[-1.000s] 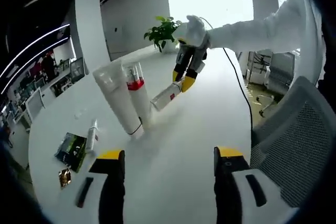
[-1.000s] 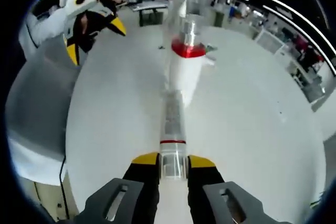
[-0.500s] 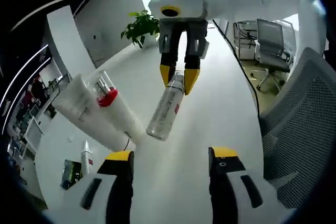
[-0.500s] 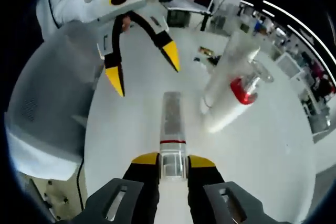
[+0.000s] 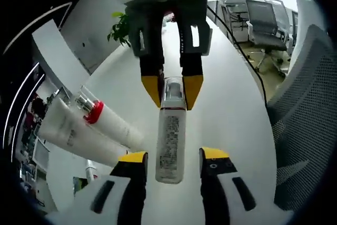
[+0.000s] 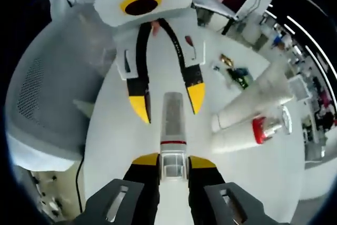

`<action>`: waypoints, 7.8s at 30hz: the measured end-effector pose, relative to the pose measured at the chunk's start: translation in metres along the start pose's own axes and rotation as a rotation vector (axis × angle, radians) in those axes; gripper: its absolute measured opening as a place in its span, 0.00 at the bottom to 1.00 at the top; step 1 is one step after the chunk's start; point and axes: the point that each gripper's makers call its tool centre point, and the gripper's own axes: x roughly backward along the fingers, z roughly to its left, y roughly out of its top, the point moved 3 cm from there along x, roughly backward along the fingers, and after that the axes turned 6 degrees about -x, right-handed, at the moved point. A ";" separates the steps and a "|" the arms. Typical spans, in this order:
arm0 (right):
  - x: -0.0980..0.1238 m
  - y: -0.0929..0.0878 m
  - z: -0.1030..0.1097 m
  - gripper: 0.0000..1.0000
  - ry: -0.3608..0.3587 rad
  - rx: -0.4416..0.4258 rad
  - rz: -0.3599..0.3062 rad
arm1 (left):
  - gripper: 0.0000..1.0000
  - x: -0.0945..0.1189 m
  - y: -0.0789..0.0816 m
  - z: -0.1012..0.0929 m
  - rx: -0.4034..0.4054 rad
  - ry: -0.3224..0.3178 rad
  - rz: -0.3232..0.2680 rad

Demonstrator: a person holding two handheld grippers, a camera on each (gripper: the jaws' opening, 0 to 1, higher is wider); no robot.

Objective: Arrange the skincare products in the storage area until every visible bottle or jar stands upright without overlapping.

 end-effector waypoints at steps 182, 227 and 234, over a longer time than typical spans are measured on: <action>-0.016 0.011 -0.050 0.13 -0.614 -0.932 -0.429 | 0.15 -0.057 -0.032 0.042 0.453 0.270 -0.153; 0.008 0.017 -0.019 0.61 -0.513 -0.878 -0.453 | 0.47 0.025 -0.055 0.028 0.513 0.139 -0.046; 0.012 0.018 -0.013 0.69 -0.500 -0.848 -0.449 | 0.57 0.067 -0.083 0.026 0.553 0.173 0.019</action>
